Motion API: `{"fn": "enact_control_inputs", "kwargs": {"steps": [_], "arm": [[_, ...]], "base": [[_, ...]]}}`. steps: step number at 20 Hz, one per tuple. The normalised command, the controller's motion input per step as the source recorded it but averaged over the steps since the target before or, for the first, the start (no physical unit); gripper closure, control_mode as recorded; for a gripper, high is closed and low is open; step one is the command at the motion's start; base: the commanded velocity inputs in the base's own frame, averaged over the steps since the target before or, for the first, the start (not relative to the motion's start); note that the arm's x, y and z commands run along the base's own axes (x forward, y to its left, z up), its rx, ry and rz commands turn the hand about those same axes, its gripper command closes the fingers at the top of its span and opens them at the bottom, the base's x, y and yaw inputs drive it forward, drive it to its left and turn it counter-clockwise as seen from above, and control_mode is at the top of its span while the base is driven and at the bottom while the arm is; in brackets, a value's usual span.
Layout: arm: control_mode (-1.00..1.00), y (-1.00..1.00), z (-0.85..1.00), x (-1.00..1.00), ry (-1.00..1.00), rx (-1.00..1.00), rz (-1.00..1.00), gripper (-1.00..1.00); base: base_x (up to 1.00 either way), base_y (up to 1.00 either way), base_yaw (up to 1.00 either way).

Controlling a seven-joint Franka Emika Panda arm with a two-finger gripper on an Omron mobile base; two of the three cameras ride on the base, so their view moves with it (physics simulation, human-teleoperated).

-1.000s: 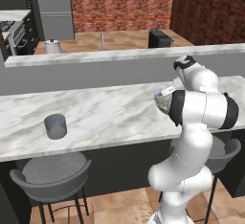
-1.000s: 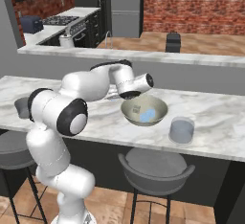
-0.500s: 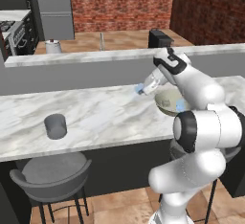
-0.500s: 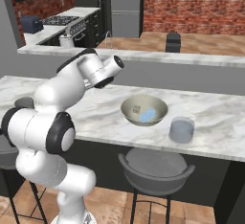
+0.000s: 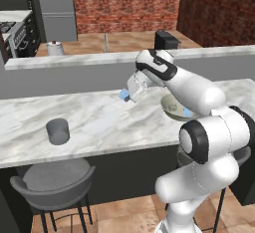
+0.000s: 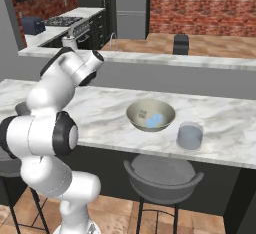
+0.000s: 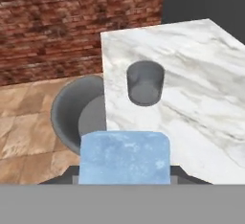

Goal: There are four ice cubes in the ice bowl. Place two ice cubes in each glass of water.

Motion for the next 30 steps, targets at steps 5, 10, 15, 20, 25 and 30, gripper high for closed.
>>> {"fn": "enact_control_inputs", "kwargs": {"steps": [5,10,15,20,25,30], "arm": [[-1.0,0.04,-0.13,0.0,-0.27,0.26,0.3,1.0],[-1.0,0.31,-0.24,0.0,-0.22,0.2,0.34,1.0],[-1.0,0.55,0.0,0.0,-0.03,0.14,0.27,1.0],[-1.0,0.62,0.05,0.0,0.0,0.05,0.16,1.0],[-1.0,0.6,0.0,0.0,0.04,0.0,0.03,1.0],[-1.0,0.5,-0.04,0.0,0.09,0.0,-0.01,1.0]], "base": [[0.0,0.0,0.0],[0.0,0.0,0.0],[0.0,0.0,0.0],[0.0,0.0,0.0],[0.0,0.0,0.0],[0.0,0.0,0.0]]}}
